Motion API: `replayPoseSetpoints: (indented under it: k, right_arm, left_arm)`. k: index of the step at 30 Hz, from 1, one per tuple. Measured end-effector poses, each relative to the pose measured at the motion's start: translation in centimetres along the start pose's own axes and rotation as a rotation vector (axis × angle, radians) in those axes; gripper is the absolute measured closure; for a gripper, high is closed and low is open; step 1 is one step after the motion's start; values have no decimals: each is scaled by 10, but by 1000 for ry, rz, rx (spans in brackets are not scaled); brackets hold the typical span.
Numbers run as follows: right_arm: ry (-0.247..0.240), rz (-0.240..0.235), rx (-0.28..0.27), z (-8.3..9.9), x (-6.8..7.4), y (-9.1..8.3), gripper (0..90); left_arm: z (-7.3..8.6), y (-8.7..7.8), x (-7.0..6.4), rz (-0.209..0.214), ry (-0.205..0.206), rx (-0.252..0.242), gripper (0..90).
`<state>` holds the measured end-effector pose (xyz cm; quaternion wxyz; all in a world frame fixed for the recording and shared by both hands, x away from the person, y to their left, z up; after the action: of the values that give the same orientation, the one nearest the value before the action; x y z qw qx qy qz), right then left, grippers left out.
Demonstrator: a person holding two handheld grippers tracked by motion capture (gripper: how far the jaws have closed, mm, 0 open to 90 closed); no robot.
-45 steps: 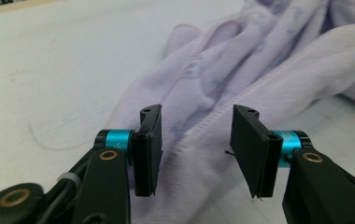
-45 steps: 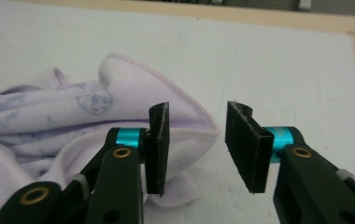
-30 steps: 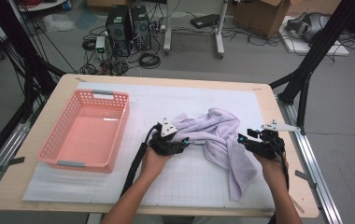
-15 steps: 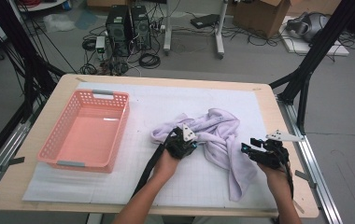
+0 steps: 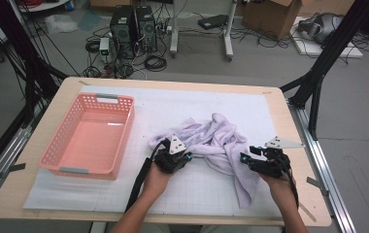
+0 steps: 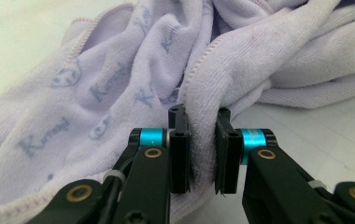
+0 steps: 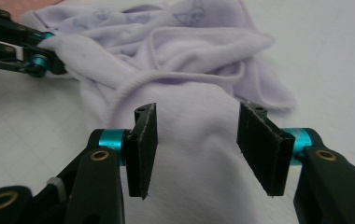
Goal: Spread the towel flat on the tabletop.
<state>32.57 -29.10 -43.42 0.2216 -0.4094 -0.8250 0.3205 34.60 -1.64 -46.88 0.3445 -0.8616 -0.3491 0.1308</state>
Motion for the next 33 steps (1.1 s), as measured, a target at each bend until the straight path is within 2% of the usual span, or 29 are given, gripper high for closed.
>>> replayPoseSetpoints:
  k: [5, 8, 10, 12, 13, 14, 15, 16, 19, 26, 30, 33]
  right_arm:
    - [-49, -45, -20, -12, 25, 2, 474]
    - [-78, -76, -9, -15, 38, 8, 474]
    - [-97, -41, 27, -14, 42, 16, 505]
    - [-111, 4, 59, -11, 38, 22, 591]
    - [-110, 12, 68, -9, 35, 24, 697]
    - [-108, 22, 72, -7, 32, 23, 762]
    - [-103, 18, 69, -6, 29, 22, 821]
    - [-106, 16, 59, -5, 27, 18, 844]
    - [-114, 69, 53, -1, 17, 4, 854]
    - [-52, 176, 59, 23, -12, -37, 857]
    - [-19, 204, 92, 40, -24, -47, 857]
    - [-15, 224, 138, 49, -25, -50, 858]
  left_arm:
    - [0, 2, 0, -17, -14, -15, 785]
    - [-1, 2, 2, -21, -24, -23, 785]
    - [-1, 3, 2, -18, -25, -24, 785]
    - [-1, 2, 2, -18, -17, -26, 785]
    - [-1, 2, 2, -17, -11, -26, 784]
    - [-1, 1, 2, -15, -13, -28, 785]
    - [-1, 1, 2, -10, -16, -30, 785]
    - [-1, 0, 3, -5, -16, -30, 785]
    - [0, 0, 4, 4, -33, -31, 786]
    - [2, -7, 8, -1, -49, -32, 787]
    - [7, -15, 15, -13, -70, -45, 788]
    - [12, -20, 21, -28, -78, -50, 789]
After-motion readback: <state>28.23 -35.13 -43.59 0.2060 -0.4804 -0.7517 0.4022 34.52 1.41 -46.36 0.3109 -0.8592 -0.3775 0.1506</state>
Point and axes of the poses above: each handheld gripper's, and its own axes: y roughly forward along the jaws, z roughly out of its underside, x roughly to its left, the point moved 5 cm from there along y, roughly forward along the jaws, and after that the axes turned 11 degrees about x, right-handed, at the moved point
